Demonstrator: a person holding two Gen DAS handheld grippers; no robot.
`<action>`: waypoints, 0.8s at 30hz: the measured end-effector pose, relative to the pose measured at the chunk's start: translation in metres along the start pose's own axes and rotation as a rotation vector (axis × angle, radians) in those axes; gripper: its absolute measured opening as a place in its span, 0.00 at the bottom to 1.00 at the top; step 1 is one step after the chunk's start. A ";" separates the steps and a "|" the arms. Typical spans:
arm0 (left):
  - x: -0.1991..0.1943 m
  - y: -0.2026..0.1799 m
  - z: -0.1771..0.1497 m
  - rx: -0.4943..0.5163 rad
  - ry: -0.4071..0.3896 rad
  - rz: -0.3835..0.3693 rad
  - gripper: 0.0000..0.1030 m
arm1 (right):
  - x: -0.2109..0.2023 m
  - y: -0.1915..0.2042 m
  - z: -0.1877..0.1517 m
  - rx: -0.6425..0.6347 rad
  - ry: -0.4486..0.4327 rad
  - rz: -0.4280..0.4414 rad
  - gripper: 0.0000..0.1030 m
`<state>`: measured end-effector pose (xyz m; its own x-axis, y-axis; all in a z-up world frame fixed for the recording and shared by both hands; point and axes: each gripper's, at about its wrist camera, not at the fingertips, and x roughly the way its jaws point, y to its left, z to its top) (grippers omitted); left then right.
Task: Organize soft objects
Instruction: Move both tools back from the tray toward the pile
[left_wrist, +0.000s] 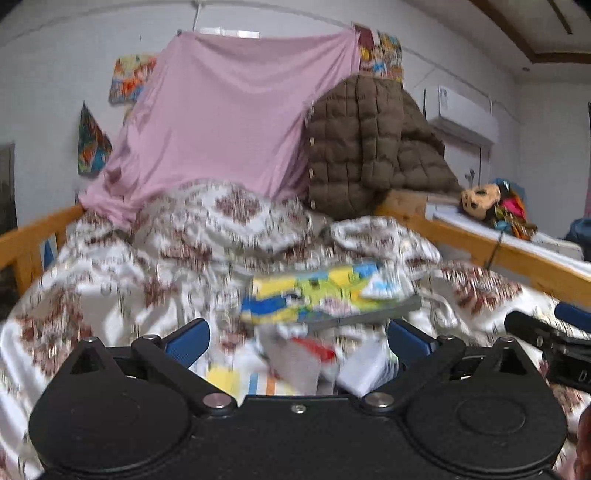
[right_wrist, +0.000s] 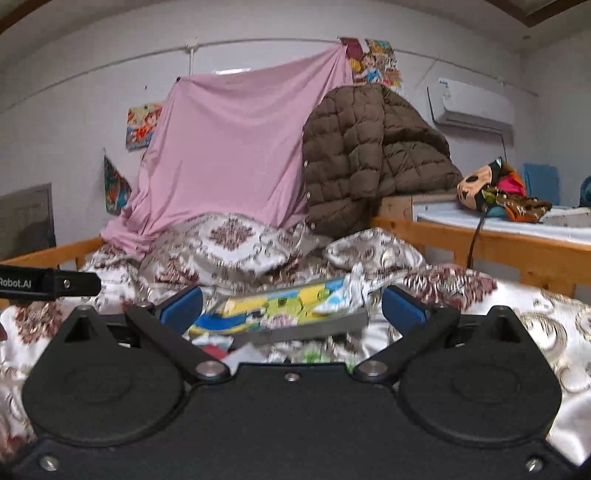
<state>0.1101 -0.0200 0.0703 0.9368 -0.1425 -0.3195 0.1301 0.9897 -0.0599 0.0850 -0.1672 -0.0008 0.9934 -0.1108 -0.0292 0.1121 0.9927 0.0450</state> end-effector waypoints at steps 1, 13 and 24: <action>-0.003 0.003 -0.005 0.000 0.020 -0.005 0.99 | -0.005 0.002 -0.001 -0.002 0.006 0.001 0.99; -0.020 0.028 -0.053 0.001 0.172 -0.063 0.99 | -0.036 0.020 -0.018 -0.025 0.188 0.009 0.99; 0.009 0.009 -0.083 0.118 0.409 -0.228 0.99 | -0.035 0.020 -0.038 0.020 0.426 -0.008 0.99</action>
<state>0.0926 -0.0138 -0.0121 0.6786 -0.3264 -0.6580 0.3755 0.9241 -0.0712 0.0514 -0.1417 -0.0367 0.8942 -0.0847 -0.4396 0.1245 0.9903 0.0623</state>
